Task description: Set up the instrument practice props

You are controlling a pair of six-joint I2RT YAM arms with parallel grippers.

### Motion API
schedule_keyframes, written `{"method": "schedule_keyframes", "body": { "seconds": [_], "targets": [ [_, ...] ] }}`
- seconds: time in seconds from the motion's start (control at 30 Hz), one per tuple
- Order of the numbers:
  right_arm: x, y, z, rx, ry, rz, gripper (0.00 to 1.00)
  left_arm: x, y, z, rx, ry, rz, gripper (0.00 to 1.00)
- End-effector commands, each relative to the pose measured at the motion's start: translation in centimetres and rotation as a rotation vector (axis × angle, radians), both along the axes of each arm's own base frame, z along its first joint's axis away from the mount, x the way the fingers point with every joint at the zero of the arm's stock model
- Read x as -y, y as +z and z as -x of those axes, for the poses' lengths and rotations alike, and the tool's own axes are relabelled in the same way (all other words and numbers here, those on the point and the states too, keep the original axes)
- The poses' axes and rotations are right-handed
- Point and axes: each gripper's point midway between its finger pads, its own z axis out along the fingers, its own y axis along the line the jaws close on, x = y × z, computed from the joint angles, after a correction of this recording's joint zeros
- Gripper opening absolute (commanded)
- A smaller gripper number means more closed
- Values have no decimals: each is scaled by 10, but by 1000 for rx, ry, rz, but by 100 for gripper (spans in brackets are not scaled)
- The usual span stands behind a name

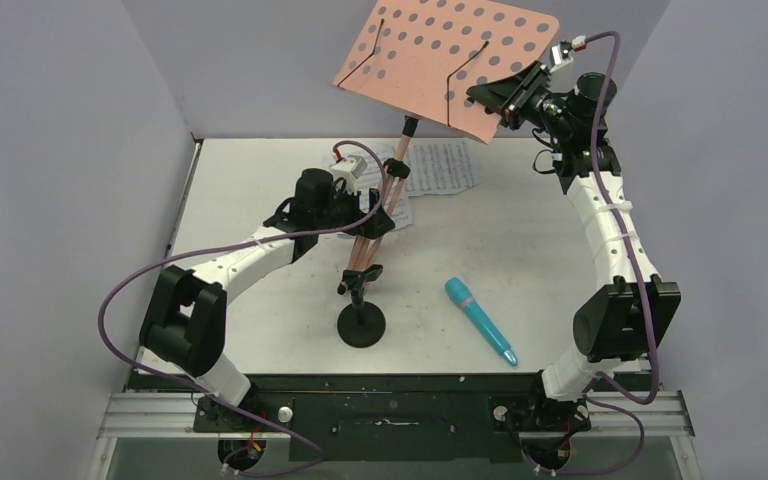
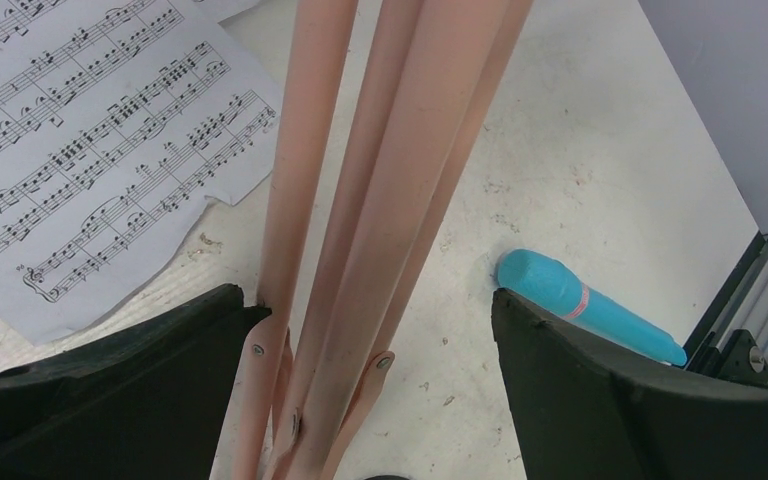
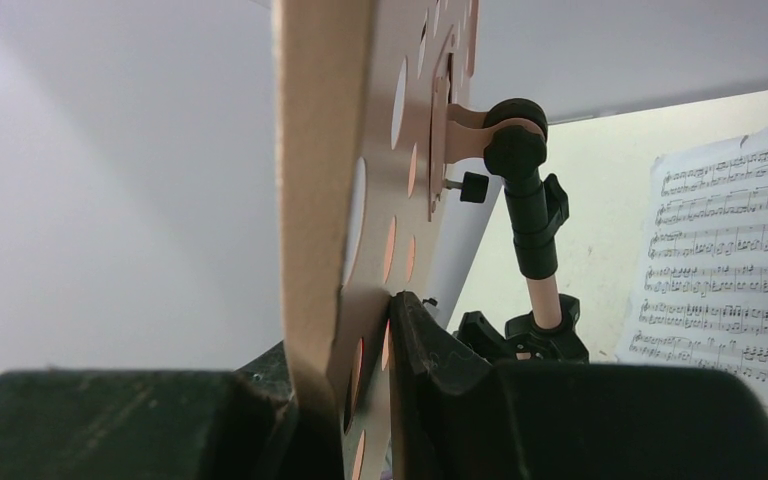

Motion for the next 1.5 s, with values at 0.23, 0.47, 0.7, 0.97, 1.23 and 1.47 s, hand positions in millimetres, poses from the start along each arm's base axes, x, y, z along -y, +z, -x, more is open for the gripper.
{"method": "schedule_keyframes", "body": {
  "seconds": [0.23, 0.47, 0.7, 0.97, 1.23, 1.47],
  "targets": [
    [-2, 173, 109, 538, 46, -129, 5, 0, 22, -22, 94, 65, 10, 94],
    [-4, 175, 112, 537, 60, -140, 5, 10, 23, -21, 113, 14, 41, 75],
    [-5, 176, 115, 538, 68, -143, 5, 11, 23, -18, 142, -21, 37, 49],
    [-5, 175, 117, 539, 66, -139, 5, 16, 23, -13, 127, -73, 48, 7],
    [-6, 175, 120, 543, 72, -145, 5, 7, 30, -16, 113, -55, 91, 0],
    [-4, 176, 122, 536, 72, -182, 8, -1, 60, -16, 215, -49, 135, 0]
  ]
}}
